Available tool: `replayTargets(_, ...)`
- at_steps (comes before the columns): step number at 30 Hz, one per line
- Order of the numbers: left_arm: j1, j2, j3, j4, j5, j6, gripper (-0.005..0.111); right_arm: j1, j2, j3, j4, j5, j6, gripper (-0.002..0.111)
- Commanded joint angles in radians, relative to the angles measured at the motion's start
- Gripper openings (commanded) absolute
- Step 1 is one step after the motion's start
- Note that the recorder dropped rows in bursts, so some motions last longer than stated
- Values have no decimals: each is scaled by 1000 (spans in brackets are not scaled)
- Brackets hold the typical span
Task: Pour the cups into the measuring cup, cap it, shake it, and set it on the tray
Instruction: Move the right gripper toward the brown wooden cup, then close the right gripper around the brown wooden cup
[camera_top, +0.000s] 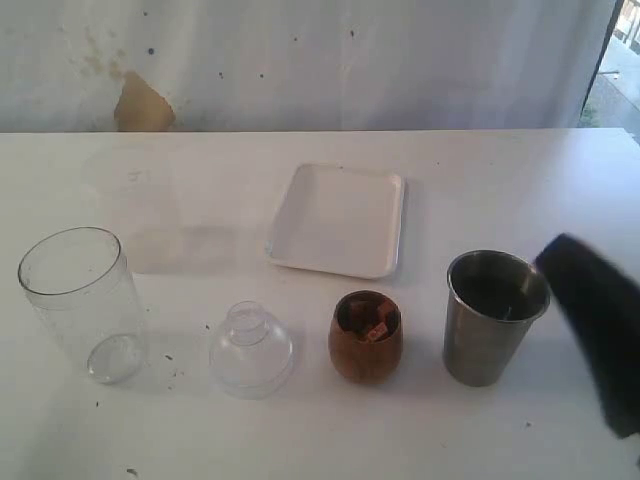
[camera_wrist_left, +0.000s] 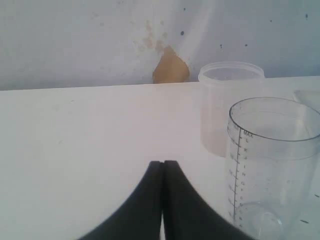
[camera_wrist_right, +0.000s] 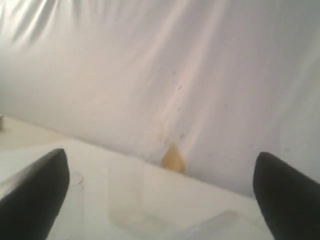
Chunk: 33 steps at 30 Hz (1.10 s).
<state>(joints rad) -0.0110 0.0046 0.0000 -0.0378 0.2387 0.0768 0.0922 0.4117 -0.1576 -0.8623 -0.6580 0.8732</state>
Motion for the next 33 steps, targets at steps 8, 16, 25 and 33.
replayTargets(8, -1, -5, 0, -3, -6, -4, 0, 1, 492, -6, -215, -298, -11, 89)
replayTargets(16, -1, -5, 0, -3, -6, -4, 0, 117, 713, -7, -145, -262, -164, 85)
replayTargets(25, -1, -5, 0, -3, -6, -4, 0, 206, 920, -8, 118, -217, -490, 85)
replayTargets(33, -1, -5, 0, -3, -6, -4, 0, 207, 1038, -16, 231, -217, -613, 85)
